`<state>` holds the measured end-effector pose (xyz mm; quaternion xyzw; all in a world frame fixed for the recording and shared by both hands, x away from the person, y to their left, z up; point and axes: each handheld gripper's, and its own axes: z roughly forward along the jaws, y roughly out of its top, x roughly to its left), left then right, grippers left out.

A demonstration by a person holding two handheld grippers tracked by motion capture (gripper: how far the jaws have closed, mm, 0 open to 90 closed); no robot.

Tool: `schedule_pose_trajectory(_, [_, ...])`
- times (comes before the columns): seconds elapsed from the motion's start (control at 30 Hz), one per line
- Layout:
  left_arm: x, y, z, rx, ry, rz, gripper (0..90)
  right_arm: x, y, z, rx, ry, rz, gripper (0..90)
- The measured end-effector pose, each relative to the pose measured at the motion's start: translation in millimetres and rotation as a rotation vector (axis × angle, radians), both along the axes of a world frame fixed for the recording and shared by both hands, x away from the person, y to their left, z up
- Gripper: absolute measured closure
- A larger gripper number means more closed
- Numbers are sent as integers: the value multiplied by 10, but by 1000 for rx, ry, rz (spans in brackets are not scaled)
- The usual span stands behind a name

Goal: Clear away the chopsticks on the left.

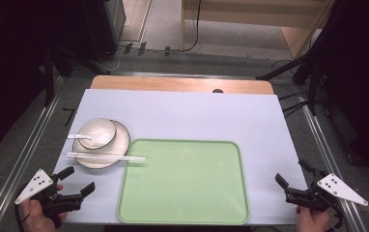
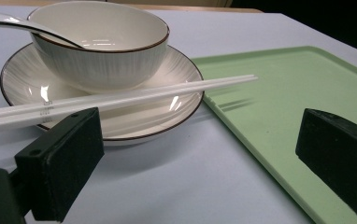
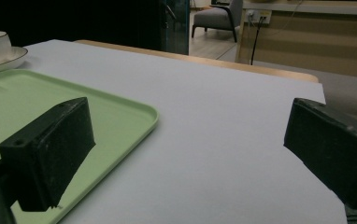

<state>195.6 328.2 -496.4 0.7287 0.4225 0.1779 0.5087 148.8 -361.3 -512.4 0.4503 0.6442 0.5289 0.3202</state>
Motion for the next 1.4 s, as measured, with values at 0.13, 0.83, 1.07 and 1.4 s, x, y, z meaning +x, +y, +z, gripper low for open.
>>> schedule_pose_trajectory(0.13, [17, -111, 25, 48, 22, 31, 18, 9, 9, -3, -7, 8, -1, 19])
schedule_pose_trajectory(0.83, [478, -591, 191, 202, 128, 30, 900, 25, 67, -15, -29, 16, 17, 19])
schedule_pose_trajectory(1.07, [653, -750, 121, 249, 169, 5, 900, 20, 64, -19, -26, 16, 18, 19])
schedule_pose_trajectory(1.4, [844, -923, 44, 278, 205, 1, 900, 31, 73, -26, -32, 24, 27, 19])
